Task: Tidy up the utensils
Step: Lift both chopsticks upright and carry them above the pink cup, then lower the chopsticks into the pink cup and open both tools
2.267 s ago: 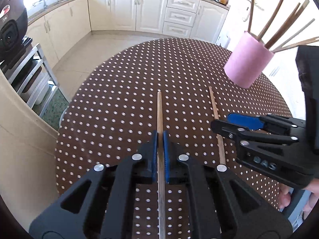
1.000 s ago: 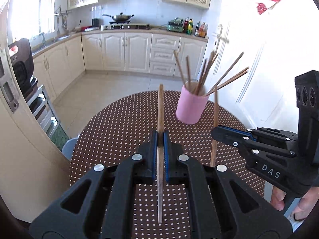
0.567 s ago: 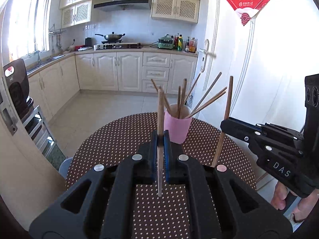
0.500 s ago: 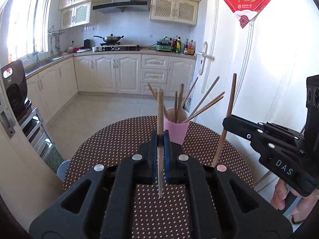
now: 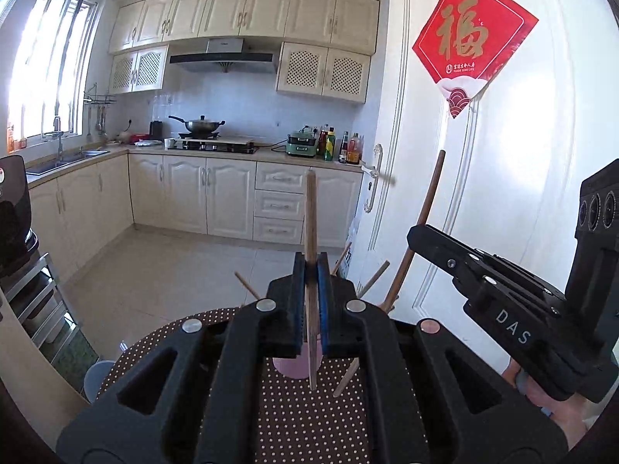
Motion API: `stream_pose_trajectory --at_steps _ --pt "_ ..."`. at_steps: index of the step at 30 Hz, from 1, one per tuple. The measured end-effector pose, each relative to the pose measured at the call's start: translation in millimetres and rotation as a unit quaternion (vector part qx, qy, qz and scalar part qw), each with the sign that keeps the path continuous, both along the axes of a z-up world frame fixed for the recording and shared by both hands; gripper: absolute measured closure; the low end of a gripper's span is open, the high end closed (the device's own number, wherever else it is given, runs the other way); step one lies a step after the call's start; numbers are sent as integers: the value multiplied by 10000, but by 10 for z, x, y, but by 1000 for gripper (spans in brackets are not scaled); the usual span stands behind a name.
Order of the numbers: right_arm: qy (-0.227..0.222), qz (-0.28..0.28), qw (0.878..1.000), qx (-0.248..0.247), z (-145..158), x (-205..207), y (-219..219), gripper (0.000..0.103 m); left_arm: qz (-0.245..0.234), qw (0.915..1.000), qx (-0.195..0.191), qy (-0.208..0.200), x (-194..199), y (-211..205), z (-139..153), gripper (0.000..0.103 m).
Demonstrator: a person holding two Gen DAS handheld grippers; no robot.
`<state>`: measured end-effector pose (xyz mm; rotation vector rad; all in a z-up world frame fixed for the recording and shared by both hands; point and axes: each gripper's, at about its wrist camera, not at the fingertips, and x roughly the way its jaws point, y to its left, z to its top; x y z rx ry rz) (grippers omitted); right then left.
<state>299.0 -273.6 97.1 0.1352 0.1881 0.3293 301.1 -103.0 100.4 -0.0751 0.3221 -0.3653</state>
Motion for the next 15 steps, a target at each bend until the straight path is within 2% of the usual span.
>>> stream_pose_trajectory --at_steps 5,8,15 --pt "-358 -210 9987 280 91 131 -212 99 117 9994 110 -296 120 -145 116 97" --pt "-380 -298 9979 440 126 239 -323 99 366 9974 242 -567 192 -254 154 97" --pt "-625 -465 9944 717 133 386 -462 99 361 9971 130 -664 393 -399 114 97"
